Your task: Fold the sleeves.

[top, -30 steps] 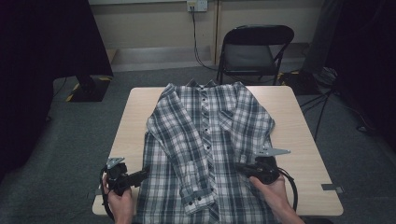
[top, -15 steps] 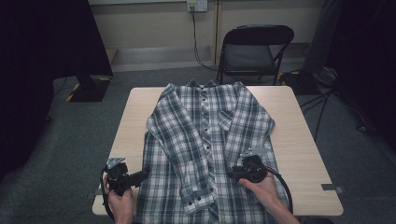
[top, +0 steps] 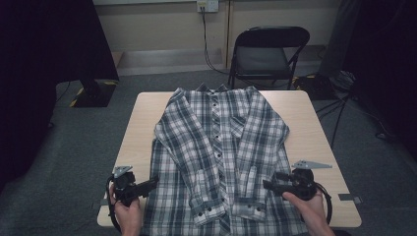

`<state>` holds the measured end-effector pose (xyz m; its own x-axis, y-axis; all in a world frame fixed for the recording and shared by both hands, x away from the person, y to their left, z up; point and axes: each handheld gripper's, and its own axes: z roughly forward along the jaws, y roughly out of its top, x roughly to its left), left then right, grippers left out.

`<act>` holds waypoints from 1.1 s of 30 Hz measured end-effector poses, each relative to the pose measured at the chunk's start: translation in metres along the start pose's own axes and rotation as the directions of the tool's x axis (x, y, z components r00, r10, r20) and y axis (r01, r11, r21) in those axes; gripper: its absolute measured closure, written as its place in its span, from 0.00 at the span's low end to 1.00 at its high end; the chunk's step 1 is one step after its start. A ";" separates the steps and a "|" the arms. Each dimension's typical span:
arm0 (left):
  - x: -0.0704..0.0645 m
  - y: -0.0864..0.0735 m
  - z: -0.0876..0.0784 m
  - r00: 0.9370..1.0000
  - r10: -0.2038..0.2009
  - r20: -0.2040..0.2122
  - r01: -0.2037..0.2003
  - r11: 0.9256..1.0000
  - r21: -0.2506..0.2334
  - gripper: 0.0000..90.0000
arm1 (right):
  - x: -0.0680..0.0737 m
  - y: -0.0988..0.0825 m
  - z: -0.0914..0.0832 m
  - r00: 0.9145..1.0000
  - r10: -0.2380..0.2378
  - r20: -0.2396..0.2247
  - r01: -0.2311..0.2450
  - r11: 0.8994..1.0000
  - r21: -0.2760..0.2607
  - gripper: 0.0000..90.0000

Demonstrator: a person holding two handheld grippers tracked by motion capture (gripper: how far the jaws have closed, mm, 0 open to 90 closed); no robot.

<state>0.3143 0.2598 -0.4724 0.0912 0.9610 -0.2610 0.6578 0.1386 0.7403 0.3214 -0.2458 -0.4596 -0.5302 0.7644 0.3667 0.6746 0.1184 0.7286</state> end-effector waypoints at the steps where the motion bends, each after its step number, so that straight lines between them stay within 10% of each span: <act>1: 0.000 0.000 0.000 1.000 0.001 -0.001 -0.001 1.000 -0.001 0.06 | 0.002 -0.004 0.000 1.000 -0.008 0.003 0.008 1.000 0.006 0.29; 7: -0.002 -0.001 0.000 1.000 0.009 0.006 -0.009 1.000 0.000 0.06 | 0.024 -0.020 0.013 0.996 -0.068 -0.058 0.072 0.995 0.072 0.47; 12: -0.005 -0.001 0.000 1.000 0.019 0.009 -0.020 1.000 0.003 0.06 | 0.040 -0.027 0.035 0.993 -0.112 -0.024 0.115 0.980 0.164 0.50; 14: -0.006 -0.001 0.001 1.000 0.023 0.011 -0.023 1.000 0.004 0.06 | 0.047 -0.030 0.044 0.986 -0.168 0.002 0.165 0.968 0.190 0.77; 18: -0.007 -0.001 0.001 1.000 0.028 0.012 -0.028 1.000 0.006 0.06 | 0.052 -0.024 0.040 0.986 -0.162 -0.030 0.165 0.976 0.142 0.96; 23: -0.007 -0.002 0.001 1.000 0.028 0.010 -0.029 1.000 0.004 0.06 | 0.058 -0.020 0.027 0.985 -0.146 -0.093 0.155 0.983 0.101 0.97; 28: -0.010 -0.002 0.000 0.999 0.048 0.012 -0.048 0.999 0.003 0.06 | 0.058 -0.032 0.036 0.986 -0.150 -0.077 0.161 0.970 0.180 0.96; 33: -0.013 -0.003 -0.002 0.995 0.093 0.032 -0.093 0.996 -0.007 0.06 | 0.051 -0.031 0.036 0.985 -0.130 -0.116 0.148 0.976 0.160 0.69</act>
<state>0.3101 0.2472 -0.4699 0.1760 0.9615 -0.2109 0.6414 0.0505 0.7655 0.2917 -0.1874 -0.4844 -0.6698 0.6636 0.3333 0.6621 0.3303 0.6727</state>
